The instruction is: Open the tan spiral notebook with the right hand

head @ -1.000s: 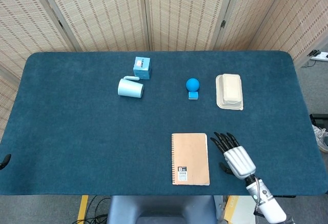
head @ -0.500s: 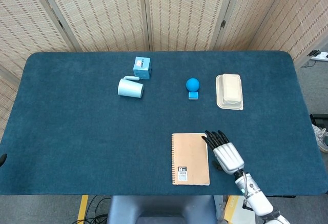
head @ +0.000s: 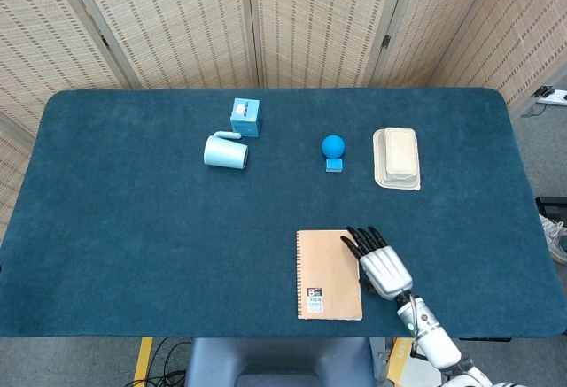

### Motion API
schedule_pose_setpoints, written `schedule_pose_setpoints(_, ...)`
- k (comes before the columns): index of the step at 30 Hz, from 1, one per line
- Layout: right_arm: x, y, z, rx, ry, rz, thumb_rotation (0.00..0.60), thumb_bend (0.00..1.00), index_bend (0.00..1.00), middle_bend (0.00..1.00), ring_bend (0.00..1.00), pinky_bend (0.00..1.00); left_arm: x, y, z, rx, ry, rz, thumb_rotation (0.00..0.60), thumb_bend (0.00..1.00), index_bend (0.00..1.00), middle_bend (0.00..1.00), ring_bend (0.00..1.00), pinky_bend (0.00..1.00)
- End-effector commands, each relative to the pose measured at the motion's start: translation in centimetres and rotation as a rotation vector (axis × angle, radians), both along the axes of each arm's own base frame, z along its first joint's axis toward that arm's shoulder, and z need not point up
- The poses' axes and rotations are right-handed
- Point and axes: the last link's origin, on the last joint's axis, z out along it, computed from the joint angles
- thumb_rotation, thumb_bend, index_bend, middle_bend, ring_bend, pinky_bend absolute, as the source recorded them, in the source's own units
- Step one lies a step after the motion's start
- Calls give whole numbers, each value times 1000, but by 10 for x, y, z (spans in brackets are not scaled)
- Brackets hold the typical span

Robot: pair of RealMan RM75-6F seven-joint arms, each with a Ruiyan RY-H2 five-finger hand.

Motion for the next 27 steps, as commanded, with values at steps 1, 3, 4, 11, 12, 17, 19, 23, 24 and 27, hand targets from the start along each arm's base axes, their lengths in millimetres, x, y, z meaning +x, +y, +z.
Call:
schedule_pose_setpoints(1,-2,1,1,-8,4,-2,600,309,0,0,0,0,0,0,0,-3,3,2,600,269,88,40,65,140)
schedule_pose_setpoints(3,-3,1,2,-9,0,-6,600,309,0,0,0,0,0,1,0,-4,6,6,600,269,88,40,65,140)
schedule_pose_setpoints(4,-3,1,2,-10,-2,-7,600,309,0,0,0,0,-1,1,-1,-5,6,7,600,269,89,40,65,140)
schedule_pose_setpoints(11,-1,-2,-2,4,-7,-7,600,309,0,0,0,0,0,0,-1,-4,10,10,600,269,89,40,64,140)
schedule_pose_setpoints(12,-1,-2,-3,5,-8,-7,600,309,0,0,0,0,0,0,-1,-3,11,11,600,269,89,40,64,140)
schedule_pose_setpoints(17,1,-5,-8,21,-25,-15,600,309,0,0,0,0,-1,1,-1,-2,11,16,600,269,89,40,64,140)
schedule_pose_setpoints(19,1,-5,-8,22,-30,-9,600,309,0,0,0,0,-1,1,-1,-4,10,15,600,269,89,40,64,140)
schedule_pose_setpoints(23,4,-4,-3,6,-60,0,600,309,0,0,0,0,-1,0,0,-3,12,13,600,269,89,40,64,140)
schedule_pose_setpoints(24,5,-4,-2,2,-67,3,600,309,0,0,0,0,-1,0,-1,-2,12,14,600,269,89,40,64,140)
schedule_pose_setpoints(27,10,-4,1,-9,-89,20,600,309,0,0,0,0,-1,0,-1,-2,14,14,600,269,89,40,64,140)
